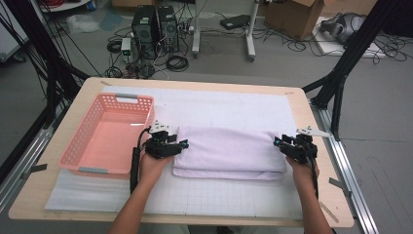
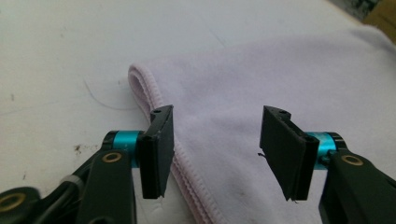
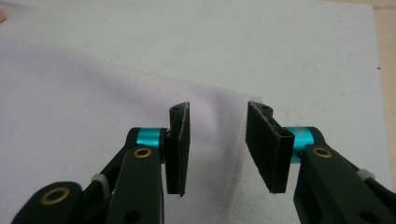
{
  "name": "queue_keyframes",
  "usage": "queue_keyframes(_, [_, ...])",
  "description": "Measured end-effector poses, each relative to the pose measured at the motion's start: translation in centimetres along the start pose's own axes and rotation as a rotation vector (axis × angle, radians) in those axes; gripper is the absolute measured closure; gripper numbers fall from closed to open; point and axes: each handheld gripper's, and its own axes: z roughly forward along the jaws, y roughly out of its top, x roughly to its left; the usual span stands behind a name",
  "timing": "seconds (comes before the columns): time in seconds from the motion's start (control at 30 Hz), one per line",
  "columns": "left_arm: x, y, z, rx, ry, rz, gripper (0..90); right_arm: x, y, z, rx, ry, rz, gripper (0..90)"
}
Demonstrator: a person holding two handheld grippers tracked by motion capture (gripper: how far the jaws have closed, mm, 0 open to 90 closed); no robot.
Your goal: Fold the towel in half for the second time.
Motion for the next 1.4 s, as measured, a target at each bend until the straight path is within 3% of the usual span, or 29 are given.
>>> queue_keyframes(0.07, [-0.2,-0.1,-0.2,0.029,-0.014,0.000,44.8,0.2,-0.3,-0.3,0.006,0.013,-0.006,59.1])
queue_keyframes(0.27, [-1.3,-1.2,-1.6,-0.020,-0.017,0.005,40.8,0.9,-1.5,-1.5,0.011,0.045,-0.022,58.7])
queue_keyframes(0.5, [-1.8,-2.9,-2.7,0.005,-0.021,-0.013,38.6,1.3,-3.6,-3.3,0.012,0.072,-0.023,56.9])
queue_keyframes(0.63, [-1.7,-3.3,-3.6,0.021,-0.023,-0.040,48.0,1.2,-4.4,-4.7,-0.007,0.087,-0.011,56.9])
queue_keyframes(0.77, [-1.6,-4.1,-4.1,0.044,-0.057,-0.058,58.2,1.4,-5.4,-5.7,-0.002,0.104,-0.002,56.1])
queue_keyframes(0.87, [-1.7,-4.5,-4.0,0.055,-0.073,-0.059,63.8,1.4,-5.9,-5.7,0.034,0.108,-0.007,54.9])
queue_keyframes(0.97, [-1.9,-4.7,-3.6,0.066,-0.078,-0.057,69.6,1.5,-6.0,-5.3,0.046,0.102,0.019,54.9])
queue_keyframes(1.0, [-1.9,-4.8,-3.6,0.068,-0.066,-0.054,70.3,1.5,-6.1,-5.1,0.061,0.095,0.023,56.8])
queue_keyframes(1.1, [-2.2,-4.8,-3.7,0.061,-0.055,-0.032,80.1,1.6,-6.4,-4.6,0.098,0.086,0.001,73.8])
queue_keyframes(1.17, [-2.2,-4.8,-4.0,0.041,-0.046,-0.012,86.5,1.8,-6.3,-4.8,0.086,0.091,-0.019,83.0])
queue_keyframes(1.33, [-2.1,-4.8,-4.9,-0.011,-0.057,-0.003,87.2,2.2,-6.0,-5.4,0.066,0.080,-0.043,84.8])
queue_keyframes(1.4, [-2.1,-4.7,-5.3,-0.033,-0.075,-0.023,87.2,2.2,-5.9,-5.8,0.054,0.087,-0.036,84.8])
